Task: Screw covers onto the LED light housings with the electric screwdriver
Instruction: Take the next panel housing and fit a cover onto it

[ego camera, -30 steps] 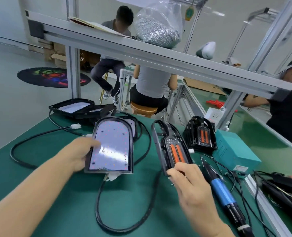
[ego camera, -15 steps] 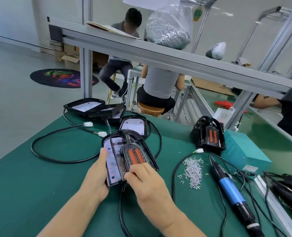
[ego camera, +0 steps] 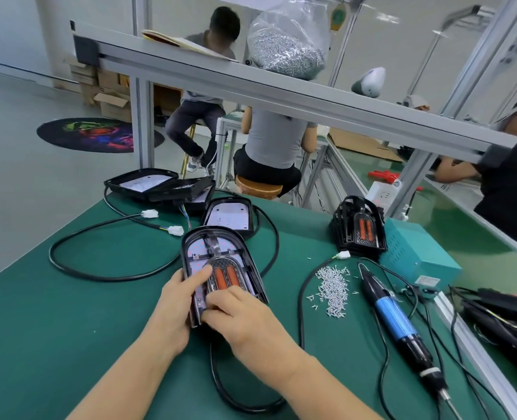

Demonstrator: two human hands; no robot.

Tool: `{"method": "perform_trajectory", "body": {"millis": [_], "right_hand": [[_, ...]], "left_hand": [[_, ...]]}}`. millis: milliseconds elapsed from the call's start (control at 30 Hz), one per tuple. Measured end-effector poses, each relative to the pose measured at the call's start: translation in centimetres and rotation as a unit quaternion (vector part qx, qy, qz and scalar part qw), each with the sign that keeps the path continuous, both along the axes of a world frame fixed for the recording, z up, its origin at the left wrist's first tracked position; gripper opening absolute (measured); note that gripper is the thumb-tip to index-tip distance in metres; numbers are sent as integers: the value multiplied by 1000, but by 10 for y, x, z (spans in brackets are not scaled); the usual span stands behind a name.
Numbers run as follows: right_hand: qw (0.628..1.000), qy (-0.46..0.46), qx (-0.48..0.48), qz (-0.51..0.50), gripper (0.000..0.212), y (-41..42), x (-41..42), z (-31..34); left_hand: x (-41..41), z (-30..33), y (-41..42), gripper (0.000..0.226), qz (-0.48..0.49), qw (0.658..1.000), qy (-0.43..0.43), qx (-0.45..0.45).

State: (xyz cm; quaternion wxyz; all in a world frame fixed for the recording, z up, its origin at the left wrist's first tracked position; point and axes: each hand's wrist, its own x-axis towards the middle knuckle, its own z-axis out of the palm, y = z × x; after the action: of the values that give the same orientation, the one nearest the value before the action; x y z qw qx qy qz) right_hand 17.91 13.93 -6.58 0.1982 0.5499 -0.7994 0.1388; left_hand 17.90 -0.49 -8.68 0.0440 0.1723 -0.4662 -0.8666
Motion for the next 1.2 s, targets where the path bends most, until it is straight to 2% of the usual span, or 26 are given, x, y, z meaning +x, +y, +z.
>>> {"method": "perform_trajectory", "body": {"millis": [67,300,400,467,533,567,600,633,667,733,800,867,933,1000,1133,1200], "right_hand": [[1000,17,-3,24,21,6,-4,-1],[998,37,-45,17,13,12,-13,-8],[998,-19,-34,40,10,12,-14,-11],[996,-70,-43,38,16,17,-14,-8],[989,-111,-98,-9,23,24,-12,-2],[981,-122,-138,-64,24,31,-12,1],[967,-131,-163,-145,23,39,-13,6],[947,-143,-146,-247,21,51,-16,12],[918,-160,-78,-354,18,64,-18,16],[823,-219,90,-517,28,91,-20,19],[763,-304,168,-545,46,104,-13,13],[742,-360,166,-540,49,108,-6,5],[743,-393,140,-524,34,108,-3,1],[756,-381,115,-519,22,106,-7,0],[800,-228,74,-549,31,97,-27,-3],[815,-183,56,-546,32,92,-38,-1]], "left_hand": [[0,-3,2,27,0,999,-9,-38],[-1,-8,5,38,0,999,-9,-53],[-1,-8,10,29,29,998,-6,-53],[-3,-8,11,22,57,997,-12,-54],[-5,-9,11,19,63,996,-17,-55],[-6,-10,9,18,63,996,-20,-55],[-6,-12,7,18,64,996,-23,-54],[-7,-13,5,17,66,996,-25,-48],[-7,-14,3,16,70,996,-26,-41],[-7,-15,0,15,79,996,-24,-35],[-7,-15,-2,14,82,996,-22,-31],[-6,-14,-4,17,79,996,-21,-21],[-4,-13,-6,23,71,997,-23,-17],[0,-14,-9,26,63,998,-18,-17],[8,-14,-14,28,52,998,-4,-27],[11,-14,-16,29,48,998,3,-28]]}}
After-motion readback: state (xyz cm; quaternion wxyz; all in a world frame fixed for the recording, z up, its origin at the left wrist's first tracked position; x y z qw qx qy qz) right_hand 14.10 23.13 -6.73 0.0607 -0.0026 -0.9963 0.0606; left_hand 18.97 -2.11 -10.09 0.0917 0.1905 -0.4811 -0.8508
